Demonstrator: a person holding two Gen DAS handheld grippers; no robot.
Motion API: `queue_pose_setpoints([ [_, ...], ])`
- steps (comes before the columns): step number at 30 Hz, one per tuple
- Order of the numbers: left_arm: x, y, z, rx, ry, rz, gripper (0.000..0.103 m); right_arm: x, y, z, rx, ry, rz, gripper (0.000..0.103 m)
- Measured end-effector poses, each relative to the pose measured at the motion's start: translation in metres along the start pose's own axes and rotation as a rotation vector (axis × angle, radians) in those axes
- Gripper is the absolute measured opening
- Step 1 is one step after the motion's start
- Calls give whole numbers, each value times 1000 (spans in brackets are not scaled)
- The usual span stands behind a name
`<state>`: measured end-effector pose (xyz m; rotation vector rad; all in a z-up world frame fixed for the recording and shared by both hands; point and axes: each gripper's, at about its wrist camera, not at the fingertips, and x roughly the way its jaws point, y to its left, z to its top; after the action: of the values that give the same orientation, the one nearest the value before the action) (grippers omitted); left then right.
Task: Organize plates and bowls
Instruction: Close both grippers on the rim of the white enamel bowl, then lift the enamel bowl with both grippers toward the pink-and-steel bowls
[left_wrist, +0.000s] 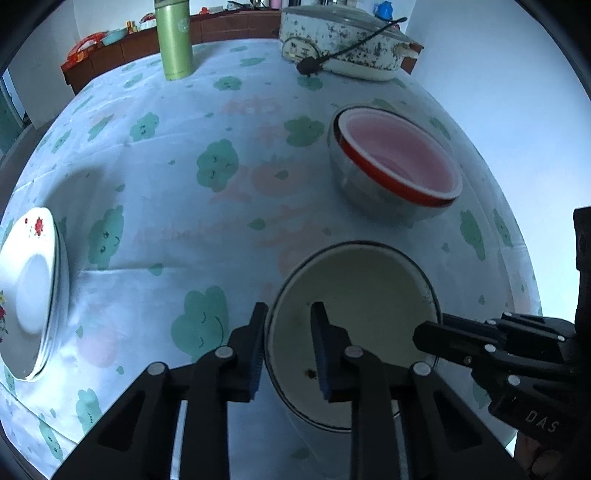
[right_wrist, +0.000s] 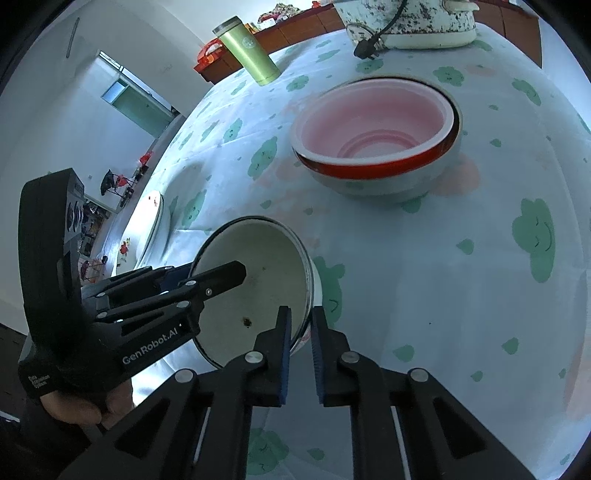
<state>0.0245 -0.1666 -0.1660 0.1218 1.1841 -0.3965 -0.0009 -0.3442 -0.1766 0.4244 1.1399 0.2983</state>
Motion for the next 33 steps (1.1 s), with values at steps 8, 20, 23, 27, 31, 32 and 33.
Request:
queue_pose_setpoints([
  [8, -7, -5, 0, 12, -15, -5, 20, -10, -5, 1, 13, -23, -8, 9],
  [20, -3, -3, -3, 3, -5, -14, 15, -1, -10, -2, 43, 28, -2, 12],
  [23, -1, -3, -3, 0, 0, -14, 14, 0, -9, -1, 36, 29, 0, 12],
  [27, 0, -2, -4, -1, 3, -12, 14, 0, -10, -2, 38, 25, 6, 12],
  [31, 1, -1, -4, -5, 4, -10, 13, 0, -8, -2, 24, 19, -5, 11],
  [32, 0, -1, -4, -5, 4, -9, 13, 0, -8, -2, 25, 19, -6, 11],
  [33, -1, -1, -3, -5, 2, -10, 13, 0, -8, -3, 26, 19, -5, 11],
])
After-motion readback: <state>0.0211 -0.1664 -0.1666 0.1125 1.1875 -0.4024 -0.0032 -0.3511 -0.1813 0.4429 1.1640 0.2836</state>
